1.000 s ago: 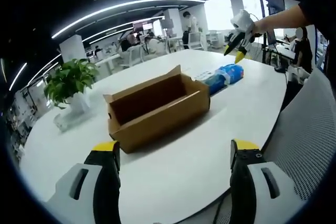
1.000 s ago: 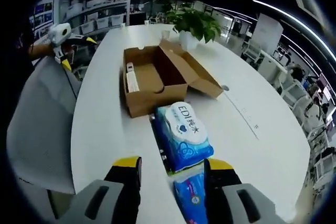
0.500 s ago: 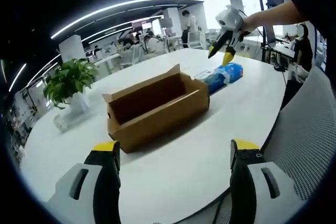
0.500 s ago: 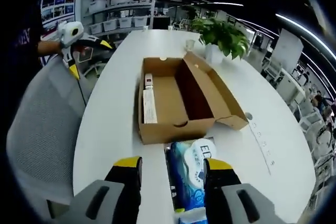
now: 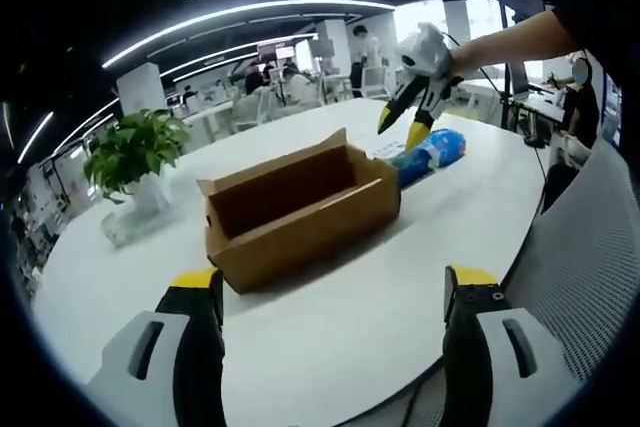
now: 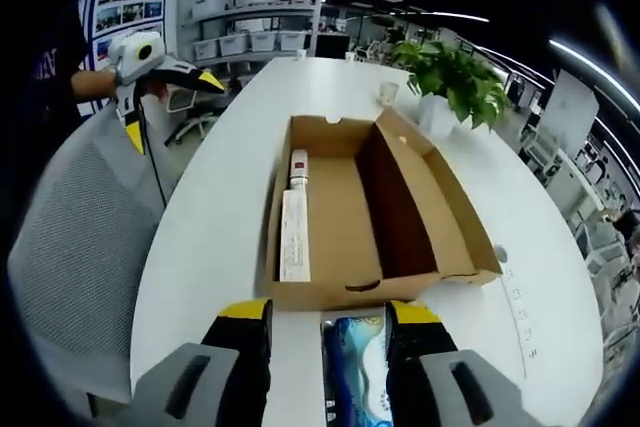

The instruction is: Operate the shoe box by opening the lid, removing the specified soft item, and placing it in the target area until the item is outside and the box remains undamaged.

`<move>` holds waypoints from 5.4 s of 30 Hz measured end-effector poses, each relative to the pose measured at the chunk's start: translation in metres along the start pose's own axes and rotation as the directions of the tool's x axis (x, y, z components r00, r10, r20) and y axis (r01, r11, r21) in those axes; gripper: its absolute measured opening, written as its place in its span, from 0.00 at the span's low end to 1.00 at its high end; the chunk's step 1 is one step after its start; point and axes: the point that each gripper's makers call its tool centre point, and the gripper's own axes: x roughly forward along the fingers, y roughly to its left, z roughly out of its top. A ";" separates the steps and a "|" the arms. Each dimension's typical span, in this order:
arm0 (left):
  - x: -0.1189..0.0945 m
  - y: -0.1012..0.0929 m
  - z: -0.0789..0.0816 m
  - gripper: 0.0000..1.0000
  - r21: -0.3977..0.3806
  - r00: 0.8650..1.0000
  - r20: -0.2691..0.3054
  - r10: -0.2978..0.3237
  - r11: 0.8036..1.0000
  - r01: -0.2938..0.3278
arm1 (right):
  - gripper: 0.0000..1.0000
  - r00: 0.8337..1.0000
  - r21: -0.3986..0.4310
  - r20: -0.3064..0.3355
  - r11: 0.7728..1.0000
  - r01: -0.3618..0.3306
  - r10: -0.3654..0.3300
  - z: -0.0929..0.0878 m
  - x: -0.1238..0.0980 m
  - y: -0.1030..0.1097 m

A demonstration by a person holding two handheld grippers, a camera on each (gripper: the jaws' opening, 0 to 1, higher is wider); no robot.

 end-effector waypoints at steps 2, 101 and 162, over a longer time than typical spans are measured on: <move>0.000 0.001 0.000 0.92 -0.004 1.000 0.001 0.004 1.000 -0.004 | 0.42 1.000 -0.009 0.000 1.000 -0.007 0.007 0.003 0.004 0.000; 0.001 0.006 -0.004 0.90 0.009 0.999 -0.029 0.035 0.999 -0.034 | 0.14 0.989 -0.223 -0.076 0.964 -0.142 0.128 0.032 0.083 0.009; 0.002 0.003 -0.010 0.90 0.019 0.998 -0.059 0.019 1.000 -0.017 | 0.13 0.994 -0.190 -0.025 0.977 0.099 -0.106 -0.004 -0.054 -0.080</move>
